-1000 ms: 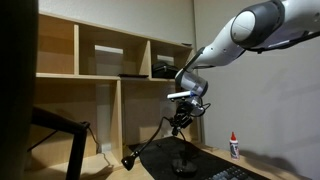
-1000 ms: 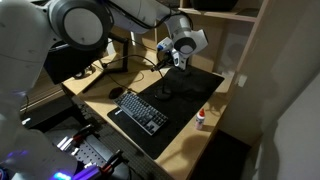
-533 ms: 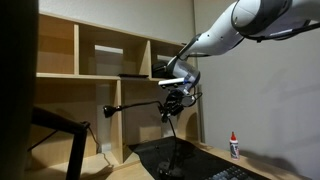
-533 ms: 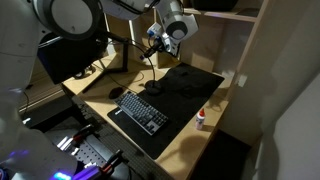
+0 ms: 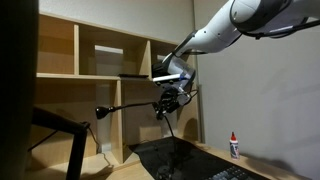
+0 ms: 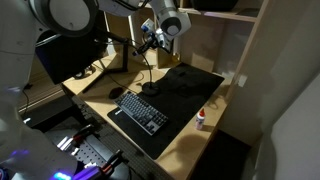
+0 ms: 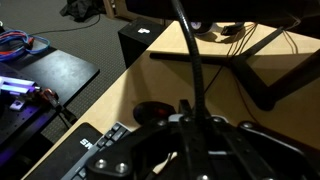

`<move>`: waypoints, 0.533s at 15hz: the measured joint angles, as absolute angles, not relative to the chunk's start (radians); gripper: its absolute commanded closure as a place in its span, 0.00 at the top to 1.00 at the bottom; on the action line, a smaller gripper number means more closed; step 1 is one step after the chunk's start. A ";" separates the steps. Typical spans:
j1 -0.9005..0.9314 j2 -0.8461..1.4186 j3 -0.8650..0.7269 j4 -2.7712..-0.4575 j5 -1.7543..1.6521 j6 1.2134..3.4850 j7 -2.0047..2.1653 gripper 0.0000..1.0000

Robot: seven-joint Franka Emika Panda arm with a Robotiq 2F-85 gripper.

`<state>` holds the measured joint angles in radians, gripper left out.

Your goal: Move the black thing off the black mat

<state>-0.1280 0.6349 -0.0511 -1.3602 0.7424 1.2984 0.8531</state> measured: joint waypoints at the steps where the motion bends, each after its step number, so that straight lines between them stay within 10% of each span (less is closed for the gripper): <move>1: -0.123 0.635 -0.056 -1.360 0.734 1.298 0.857 0.48; 8: -0.123 0.636 -0.141 -1.381 0.608 1.344 0.859 0.97</move>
<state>-0.1227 0.6361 -0.1408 -1.3811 0.6084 1.3439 0.8591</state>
